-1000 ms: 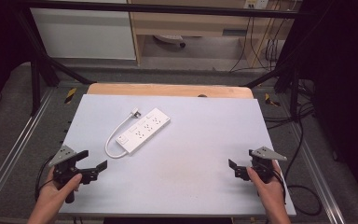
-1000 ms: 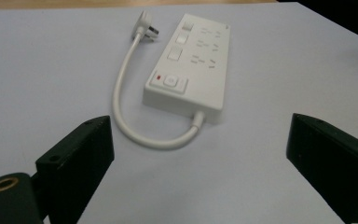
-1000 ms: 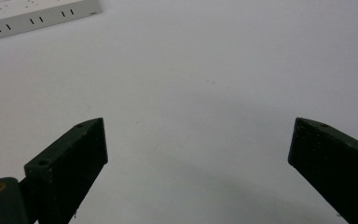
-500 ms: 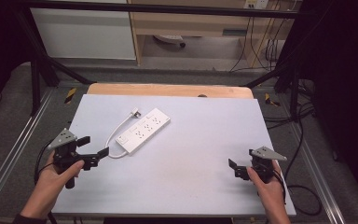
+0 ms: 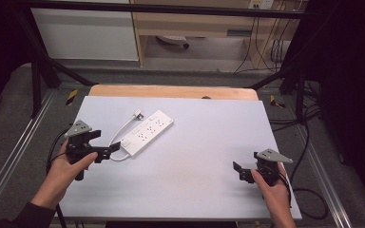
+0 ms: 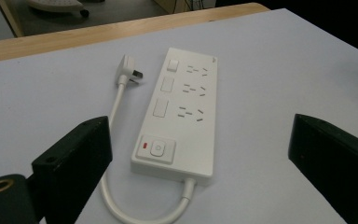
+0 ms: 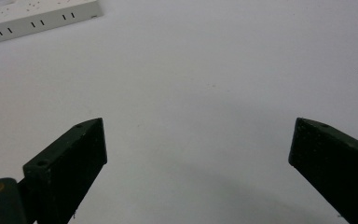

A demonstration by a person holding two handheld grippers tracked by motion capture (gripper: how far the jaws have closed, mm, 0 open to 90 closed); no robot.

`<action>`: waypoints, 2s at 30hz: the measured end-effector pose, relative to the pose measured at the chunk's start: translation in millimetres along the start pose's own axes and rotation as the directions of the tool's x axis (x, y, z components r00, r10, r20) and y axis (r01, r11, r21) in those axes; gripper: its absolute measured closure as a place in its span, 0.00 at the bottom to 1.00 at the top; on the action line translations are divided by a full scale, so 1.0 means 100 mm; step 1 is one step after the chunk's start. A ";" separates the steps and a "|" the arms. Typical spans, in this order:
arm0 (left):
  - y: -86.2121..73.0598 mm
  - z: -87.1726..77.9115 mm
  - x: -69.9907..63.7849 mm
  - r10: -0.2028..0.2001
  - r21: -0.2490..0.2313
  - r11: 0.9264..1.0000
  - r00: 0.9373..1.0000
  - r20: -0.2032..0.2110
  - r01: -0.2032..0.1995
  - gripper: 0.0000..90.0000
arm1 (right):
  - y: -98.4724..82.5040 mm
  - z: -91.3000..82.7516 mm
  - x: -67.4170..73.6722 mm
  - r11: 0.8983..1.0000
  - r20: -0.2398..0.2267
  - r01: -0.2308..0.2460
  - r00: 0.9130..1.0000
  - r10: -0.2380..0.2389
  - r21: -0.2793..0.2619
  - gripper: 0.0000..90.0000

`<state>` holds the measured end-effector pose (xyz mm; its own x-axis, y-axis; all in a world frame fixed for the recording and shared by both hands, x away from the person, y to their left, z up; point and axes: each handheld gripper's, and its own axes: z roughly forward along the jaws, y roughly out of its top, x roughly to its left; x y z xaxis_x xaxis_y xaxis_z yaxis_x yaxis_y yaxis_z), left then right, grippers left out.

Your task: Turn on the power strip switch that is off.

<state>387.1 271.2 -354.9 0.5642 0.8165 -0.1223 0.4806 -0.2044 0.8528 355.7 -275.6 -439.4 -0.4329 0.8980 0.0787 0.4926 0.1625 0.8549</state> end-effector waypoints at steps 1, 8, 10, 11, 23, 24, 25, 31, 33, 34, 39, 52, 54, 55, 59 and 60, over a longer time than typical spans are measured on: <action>0.02 0.02 0.00 0.001 0.003 1.000 1.000 0.000 -0.001 0.07 | 0.00 0.00 0.00 1.000 -0.003 0.001 1.000 -0.001 0.002 0.05; 0.14 0.15 0.00 0.033 0.033 0.999 0.999 -0.006 -0.033 0.08 | 0.02 0.01 0.02 1.000 -0.012 0.003 1.000 -0.003 0.012 0.05; 0.16 0.21 0.00 0.048 0.052 0.998 0.999 -0.008 -0.047 0.08 | 0.02 0.01 0.02 1.000 -0.015 0.003 1.000 -0.003 0.014 0.05; 0.17 0.23 0.00 0.054 0.057 0.997 0.999 -0.011 -0.053 0.08 | 0.02 0.01 0.02 1.000 -0.015 0.003 1.000 -0.003 0.014 0.05; 0.49 0.42 0.07 0.058 0.057 0.997 0.998 -0.007 -0.057 0.08 | 0.04 0.01 0.05 1.000 -0.022 0.011 1.000 -0.011 0.019 0.05; 0.50 0.43 0.08 0.062 0.060 0.996 0.998 -0.009 -0.061 0.08 | 0.04 0.02 0.06 1.000 -0.022 0.013 1.000 -0.012 0.019 0.05; 0.52 0.45 0.08 0.063 0.057 0.996 0.998 -0.010 -0.062 0.08 | 0.04 0.02 0.06 1.000 -0.022 0.013 1.000 -0.012 0.019 0.05; 0.61 0.51 0.10 0.064 0.041 0.997 0.998 -0.010 -0.063 0.08 | 0.04 0.03 0.07 0.999 -0.026 0.020 0.999 -0.019 0.027 0.05; 0.64 0.53 0.10 0.064 0.040 0.997 0.998 -0.011 -0.064 0.08 | 0.04 0.03 0.08 0.999 -0.027 0.021 0.999 -0.021 0.027 0.05; 0.65 0.55 0.10 0.064 0.039 0.997 0.998 -0.011 -0.063 0.08 | 0.04 0.03 0.08 0.999 -0.027 0.021 0.999 -0.021 0.027 0.05; 0.70 0.64 0.16 0.059 0.030 0.998 0.998 -0.023 -0.059 0.08 | 0.05 0.04 0.09 0.999 -0.027 0.029 0.999 -0.028 0.025 0.05; 0.89 0.89 0.27 0.042 0.026 0.999 0.998 -0.046 -0.041 0.08 | 0.06 0.04 0.09 0.999 -0.033 0.026 0.999 -0.025 0.025 0.05; 0.93 0.93 0.27 0.037 0.020 0.999 0.998 -0.047 -0.036 0.08 | 0.06 0.04 0.09 0.999 -0.034 0.026 0.999 -0.025 0.025 0.05; 0.94 0.95 0.27 0.035 0.015 0.999 0.998 -0.043 -0.034 0.08 | 0.06 0.04 0.09 0.999 -0.035 0.027 0.999 -0.026 0.025 0.05; 1.00 1.03 0.27 0.044 0.006 0.999 0.998 -0.044 -0.043 0.08 | 0.07 0.05 0.09 0.999 -0.042 0.026 0.999 -0.025 0.027 0.05; 1.02 1.05 0.26 0.042 -0.002 0.999 0.998 -0.047 -0.042 0.08 | 0.07 0.05 0.09 0.999 -0.043 0.021 0.999 -0.020 0.028 0.05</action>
<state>521.4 214.9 -325.0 0.5514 0.8319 -0.0620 0.4547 -0.2374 0.8584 358.8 -264.3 -435.3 -0.4748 0.8761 0.0837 0.5040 0.1927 0.8420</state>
